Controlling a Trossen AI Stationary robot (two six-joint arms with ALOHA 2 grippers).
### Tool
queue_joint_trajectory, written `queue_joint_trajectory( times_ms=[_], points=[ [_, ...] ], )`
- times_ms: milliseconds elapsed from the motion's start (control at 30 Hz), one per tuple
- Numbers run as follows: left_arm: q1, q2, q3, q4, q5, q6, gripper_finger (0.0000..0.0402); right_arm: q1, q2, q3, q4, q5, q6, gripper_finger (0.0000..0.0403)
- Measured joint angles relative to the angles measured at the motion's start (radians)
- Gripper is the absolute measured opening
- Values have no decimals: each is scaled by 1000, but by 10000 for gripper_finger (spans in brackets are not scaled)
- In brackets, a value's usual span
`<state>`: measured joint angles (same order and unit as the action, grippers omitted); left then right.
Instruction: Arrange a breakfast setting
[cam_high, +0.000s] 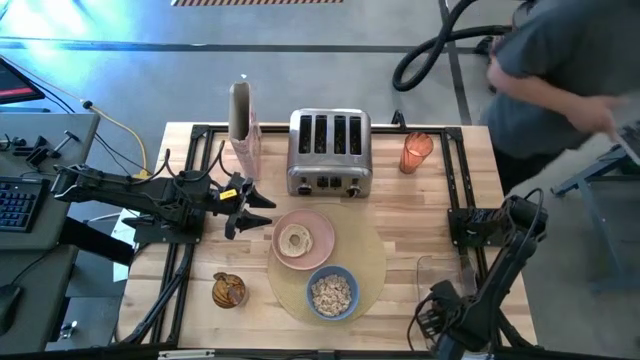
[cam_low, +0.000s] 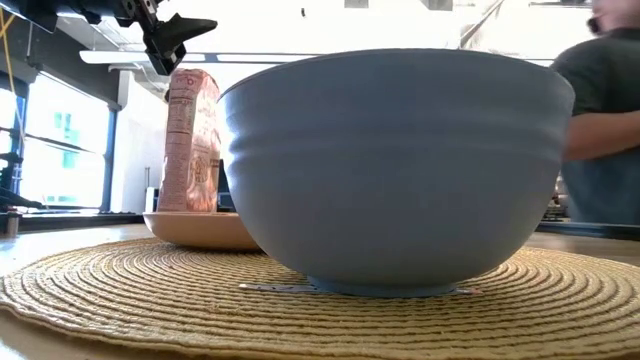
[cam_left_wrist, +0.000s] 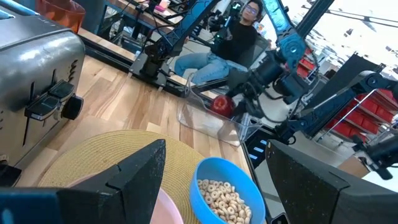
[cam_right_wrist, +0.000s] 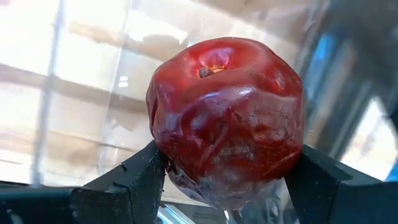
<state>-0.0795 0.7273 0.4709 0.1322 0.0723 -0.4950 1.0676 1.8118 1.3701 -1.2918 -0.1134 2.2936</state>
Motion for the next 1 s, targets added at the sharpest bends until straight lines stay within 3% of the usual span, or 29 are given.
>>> queue_joint_trajectory(
  times_ms=[333, 533, 1000],
  points=[
    [0, 0, 0, 0, 0, -1, 266, -11, -3, 225, -284, 149, 4, 245],
    [0, 0, 0, 0, 0, 0, 266, -50, -48, 266, -277, 372, -52, 246],
    [0, 0, 0, 0, 0, -1, 266, -252, -156, 266, -278, 643, -429, 244]
  ],
)
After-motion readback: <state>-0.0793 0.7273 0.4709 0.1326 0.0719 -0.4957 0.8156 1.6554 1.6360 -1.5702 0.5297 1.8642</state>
